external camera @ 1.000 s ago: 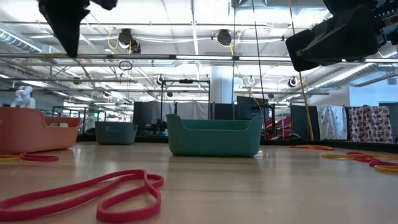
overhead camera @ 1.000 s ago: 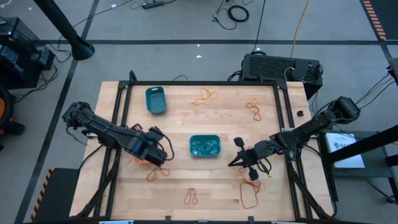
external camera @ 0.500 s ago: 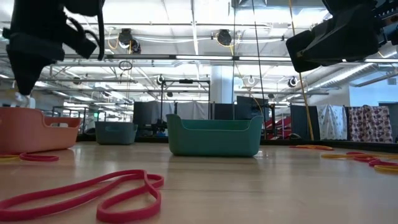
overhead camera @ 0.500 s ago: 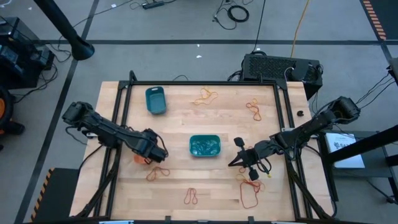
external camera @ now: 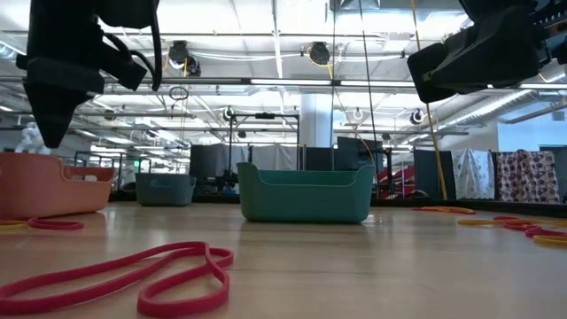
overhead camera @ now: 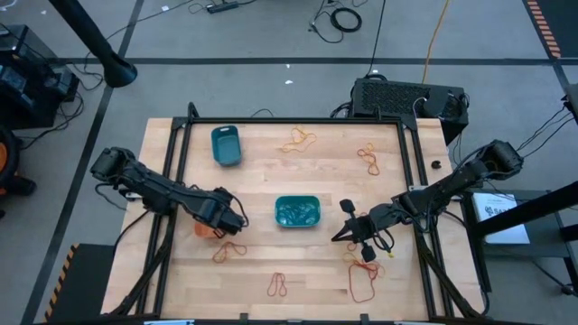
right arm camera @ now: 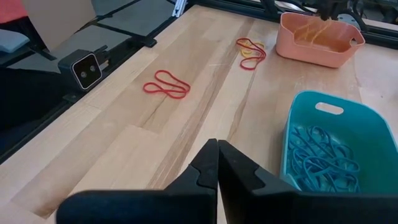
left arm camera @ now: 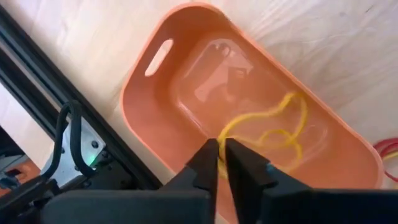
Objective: Sort rubber bands into baskets
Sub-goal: Put the yellow rubber band into the orange bin
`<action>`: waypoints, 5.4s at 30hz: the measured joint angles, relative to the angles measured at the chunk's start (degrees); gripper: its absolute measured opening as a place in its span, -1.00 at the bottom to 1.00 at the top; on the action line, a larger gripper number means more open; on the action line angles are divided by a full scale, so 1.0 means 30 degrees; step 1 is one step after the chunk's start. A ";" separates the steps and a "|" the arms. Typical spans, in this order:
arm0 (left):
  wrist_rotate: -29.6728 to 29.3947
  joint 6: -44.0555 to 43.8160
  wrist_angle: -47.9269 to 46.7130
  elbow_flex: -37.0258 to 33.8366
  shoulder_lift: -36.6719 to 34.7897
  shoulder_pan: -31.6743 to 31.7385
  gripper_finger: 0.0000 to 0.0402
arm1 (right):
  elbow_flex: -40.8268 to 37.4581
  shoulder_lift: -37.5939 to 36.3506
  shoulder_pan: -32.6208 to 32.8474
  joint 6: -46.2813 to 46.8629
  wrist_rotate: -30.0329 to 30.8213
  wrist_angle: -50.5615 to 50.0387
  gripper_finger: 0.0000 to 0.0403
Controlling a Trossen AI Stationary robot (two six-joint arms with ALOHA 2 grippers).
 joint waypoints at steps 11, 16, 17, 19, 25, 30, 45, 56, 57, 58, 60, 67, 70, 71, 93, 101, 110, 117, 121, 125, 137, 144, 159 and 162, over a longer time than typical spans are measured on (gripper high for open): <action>0.1572 -0.0069 -0.0411 0.0740 0.0000 0.0349 -0.43 | 0.0000 0.0000 0.0000 -0.0486 0.0030 0.0371 -1.00; 0.0772 -0.0169 0.1055 0.2335 -0.0007 0.0202 -0.42 | 0.0015 0.0000 0.0007 -0.1363 0.1086 0.2426 -1.00; 0.0387 0.0158 0.1827 0.2549 0.0000 0.0096 -0.42 | 0.0015 0.0000 0.0007 -0.1399 0.1541 0.2719 -1.00; -0.0466 0.1097 0.3797 0.2862 0.0000 -0.0219 -0.42 | 0.0015 0.0000 -0.0003 -0.1421 0.2225 0.2943 -1.00; -0.1187 0.4569 1.1348 0.2878 0.0229 -0.1495 -0.42 | 0.0015 0.0000 0.0000 -0.1042 0.2525 0.2661 -1.00; -0.1179 0.4928 1.3067 0.2856 0.0989 -0.2609 -0.42 | 0.0015 0.0004 0.0000 -0.0933 0.2528 0.2477 -1.00; -0.5468 0.9175 1.5595 0.2841 0.3311 -0.0829 -0.42 | 0.0015 -0.0095 -0.0086 -0.0518 0.3306 0.0383 -1.00; -0.1770 1.5248 2.0532 0.2856 0.3768 0.8299 -0.42 | 0.0000 -0.0102 -0.0722 0.2530 0.4590 -0.3717 -1.00; -0.1009 1.5817 2.1207 0.2856 0.4140 0.9350 -0.42 | -0.0116 -0.0102 -0.0757 0.2882 0.4577 -0.3895 -1.00; -0.0149 1.6356 2.1938 0.2849 0.4554 1.0388 -0.42 | -0.0325 -0.0102 -0.0758 0.3076 0.4550 -0.3823 -1.00; 0.1782 1.7092 2.3399 0.2921 0.5484 1.2282 -0.42 | -0.0940 -0.0102 -0.0758 0.3108 0.4533 -0.3200 -1.00; 0.5845 1.7770 2.3854 0.5908 0.9559 1.5624 -0.42 | -0.2682 -0.0102 -0.1727 0.2143 0.4520 -0.1306 -1.00; 0.5885 1.8581 2.2352 0.7795 1.0636 1.5795 -0.42 | -0.2701 -0.0109 -0.2600 0.1563 0.4519 -0.0888 -1.00; 0.6046 1.8655 2.1363 0.8347 1.0809 1.5803 -0.43 | -0.2696 -0.0109 -0.2925 0.1460 0.4532 -0.0778 -1.00; 0.3942 2.2498 1.1036 1.2804 1.2269 1.8003 -0.44 | -0.1155 0.0042 -1.2375 -0.1942 0.1626 0.0651 -1.00; 0.3948 2.2656 1.1004 1.1959 0.9550 1.7440 -0.45 | 0.4902 0.6134 -1.8586 -0.3766 -0.4995 -0.2507 -1.00; 0.3564 2.3197 1.4995 0.6039 0.4353 1.7142 -0.45 | 1.2680 1.3776 -2.0134 -0.5064 -0.5576 -0.7308 -1.00; 0.5984 2.3185 2.3630 -0.0147 0.0252 1.6975 -0.45 | 1.5980 1.4753 -2.0130 -0.4875 -0.5547 -1.0044 -0.99; 0.7268 2.3191 2.6496 -0.2311 -0.0559 1.6695 -0.45 | 1.7031 1.4762 -2.0130 -0.5721 -0.5500 -1.1539 -0.87; 0.8303 2.3655 2.7017 -0.2886 -0.0663 1.6697 -0.45 | 1.8054 1.5006 -2.0259 -0.6535 -0.5567 -1.3241 -0.66; 0.9201 2.4104 2.6608 -0.2922 -0.0656 1.6582 -0.44 | 2.4760 2.0413 -2.0649 -0.9747 -0.6004 -2.0206 -0.04; 0.9217 2.4190 2.6637 -0.2914 -0.0656 1.6582 -0.44 | 2.6415 2.1583 -2.0519 -1.0784 -0.6487 -2.0456 0.02; 0.9243 2.4628 2.5492 -0.2907 -0.0650 1.6582 -0.44 | 2.6411 2.1215 -1.9580 -1.1447 -0.4363 -2.1904 -0.97; 0.9656 2.4513 2.5056 -0.2907 -0.0648 1.6559 -0.44 | 2.6338 2.0379 -1.9514 -1.1438 -0.4711 -2.3199 -0.99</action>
